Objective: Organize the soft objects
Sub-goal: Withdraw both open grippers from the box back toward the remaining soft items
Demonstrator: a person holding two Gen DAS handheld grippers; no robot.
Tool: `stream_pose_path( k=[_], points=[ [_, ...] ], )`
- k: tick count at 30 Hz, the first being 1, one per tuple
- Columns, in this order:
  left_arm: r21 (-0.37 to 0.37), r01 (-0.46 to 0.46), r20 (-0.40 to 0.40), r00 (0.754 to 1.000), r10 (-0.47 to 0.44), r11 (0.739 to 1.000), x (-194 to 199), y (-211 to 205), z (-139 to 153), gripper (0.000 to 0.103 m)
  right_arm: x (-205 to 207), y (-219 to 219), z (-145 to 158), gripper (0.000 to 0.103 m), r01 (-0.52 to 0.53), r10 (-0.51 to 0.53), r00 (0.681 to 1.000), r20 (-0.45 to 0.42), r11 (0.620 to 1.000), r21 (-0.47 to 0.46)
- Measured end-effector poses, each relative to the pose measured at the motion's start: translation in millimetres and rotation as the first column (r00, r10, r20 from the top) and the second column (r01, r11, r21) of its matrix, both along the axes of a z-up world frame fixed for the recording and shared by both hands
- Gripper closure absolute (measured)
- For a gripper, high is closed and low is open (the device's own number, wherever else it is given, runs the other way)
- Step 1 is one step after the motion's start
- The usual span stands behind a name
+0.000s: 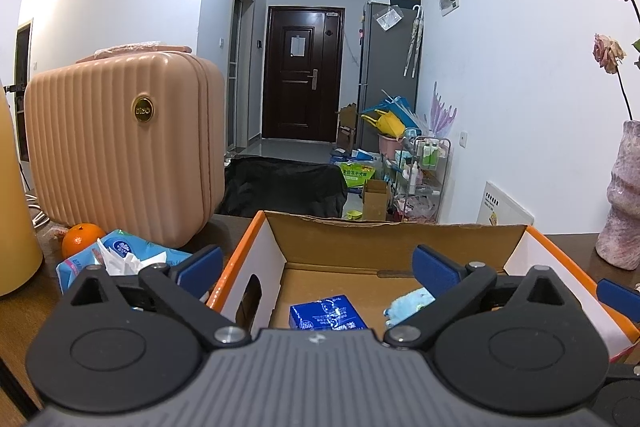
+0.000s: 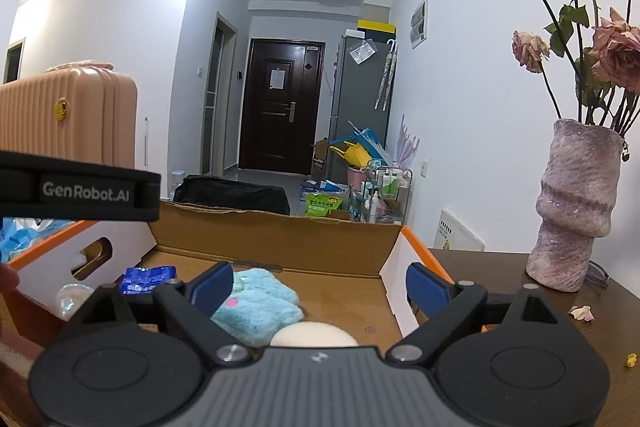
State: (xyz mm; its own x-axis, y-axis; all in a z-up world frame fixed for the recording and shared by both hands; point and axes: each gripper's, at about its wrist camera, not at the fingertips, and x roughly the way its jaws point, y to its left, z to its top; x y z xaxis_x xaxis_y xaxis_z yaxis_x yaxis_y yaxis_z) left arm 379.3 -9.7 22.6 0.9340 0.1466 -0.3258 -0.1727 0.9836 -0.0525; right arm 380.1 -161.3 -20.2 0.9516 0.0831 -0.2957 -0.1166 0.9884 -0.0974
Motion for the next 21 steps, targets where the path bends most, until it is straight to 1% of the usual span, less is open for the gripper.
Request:
stream_pose_path(
  k=[7,10,11,13,15,17,21],
  points=[
    [0.020,-0.003,0.012,1.000,0.003,1.000,-7,0,-1,0.000,-3,1,1,0.006,0.014,-0.014,1.000,0.009,1.000,-0.015],
    [0.049,-0.007,0.027,1.000,0.006,0.999,-15,-2,-3,0.000,-7,1,1,0.006,0.017,-0.016,1.000,0.013,0.999,-0.027],
    [0.067,-0.011,0.022,1.000,0.009,0.998,-17,-3,-7,0.000,-9,1,1,0.006,0.018,-0.018,1.000,0.016,0.999,-0.031],
    [0.107,-0.018,-0.015,1.000,0.020,0.994,-18,-5,-17,0.000,-13,0,2,0.004,0.021,-0.020,1.000,0.024,0.999,-0.040],
    [0.078,-0.022,-0.021,0.999,0.024,0.997,-23,0,-19,0.000,-19,0,2,0.003,0.021,-0.020,0.999,0.025,0.998,-0.056],
    [0.053,-0.032,0.007,0.999,0.031,0.998,-34,5,-16,0.000,-26,1,2,0.003,0.022,-0.020,0.999,0.037,0.997,-0.076],
    [0.024,-0.046,0.046,0.998,0.045,0.999,-53,12,-10,0.000,-39,-2,6,0.002,0.018,-0.014,0.998,0.060,0.997,-0.075]
  ],
)
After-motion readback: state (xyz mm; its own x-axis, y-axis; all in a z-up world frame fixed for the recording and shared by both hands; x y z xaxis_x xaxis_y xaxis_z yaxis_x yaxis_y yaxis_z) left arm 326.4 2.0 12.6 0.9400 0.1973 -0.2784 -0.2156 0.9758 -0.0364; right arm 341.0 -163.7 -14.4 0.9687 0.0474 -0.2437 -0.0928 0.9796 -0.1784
